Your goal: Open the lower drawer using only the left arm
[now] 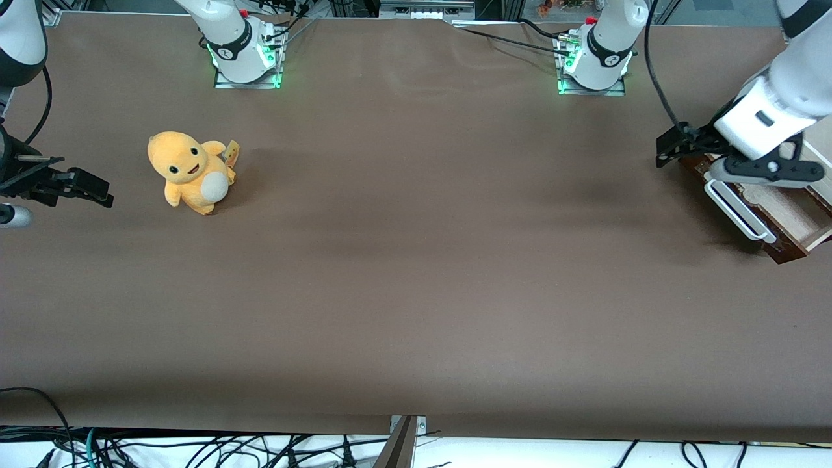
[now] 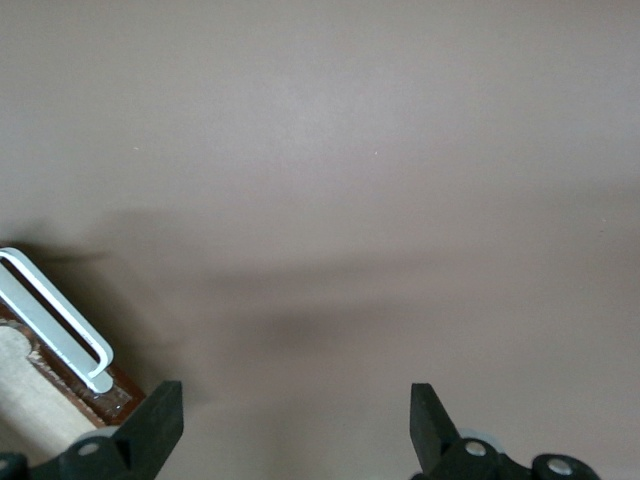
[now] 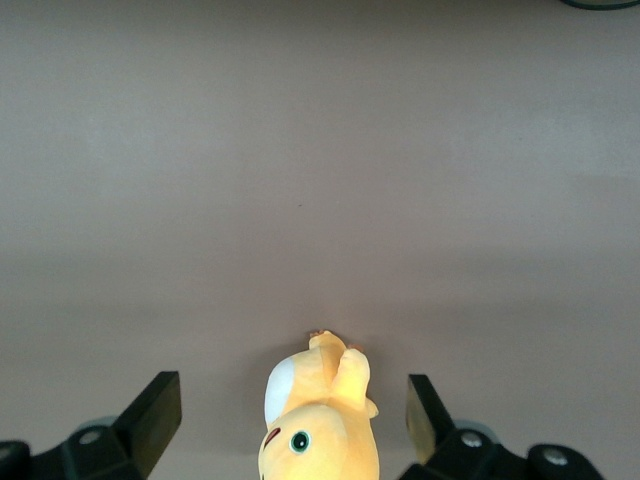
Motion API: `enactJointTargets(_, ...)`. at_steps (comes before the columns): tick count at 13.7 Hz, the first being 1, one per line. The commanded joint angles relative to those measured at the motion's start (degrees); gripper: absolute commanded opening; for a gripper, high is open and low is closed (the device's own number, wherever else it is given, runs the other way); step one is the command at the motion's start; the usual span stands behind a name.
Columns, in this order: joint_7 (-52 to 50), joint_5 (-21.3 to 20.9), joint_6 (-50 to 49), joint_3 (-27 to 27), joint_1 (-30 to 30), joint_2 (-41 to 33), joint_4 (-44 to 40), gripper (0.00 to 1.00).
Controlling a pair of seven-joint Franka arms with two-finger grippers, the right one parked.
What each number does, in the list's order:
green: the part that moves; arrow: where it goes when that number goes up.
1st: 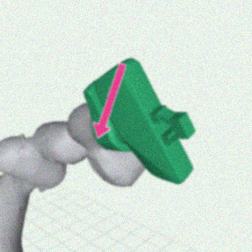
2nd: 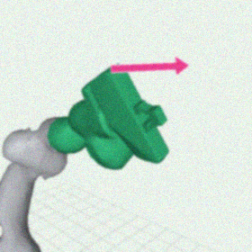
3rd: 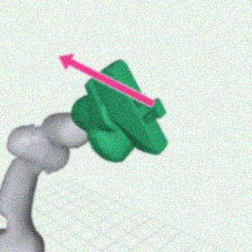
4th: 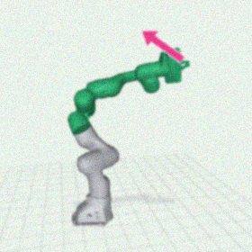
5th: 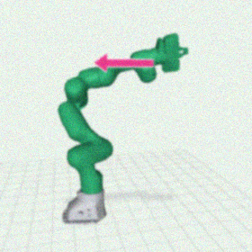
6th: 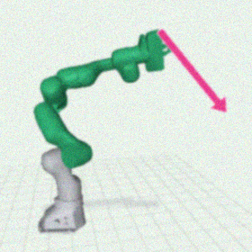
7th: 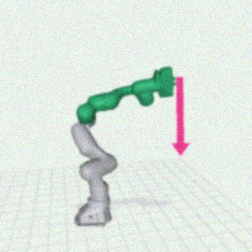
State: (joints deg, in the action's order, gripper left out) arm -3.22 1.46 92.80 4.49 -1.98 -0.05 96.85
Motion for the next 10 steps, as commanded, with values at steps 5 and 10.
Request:
enactJointTargets(5,-4.3,1.8,0.7,-0.4,0.4,-1.4,1.3,1.00)
enactJointTargets(10,-4.2,1.5,-0.4,-0.4,0.4,-0.3,-0.2,1.00)
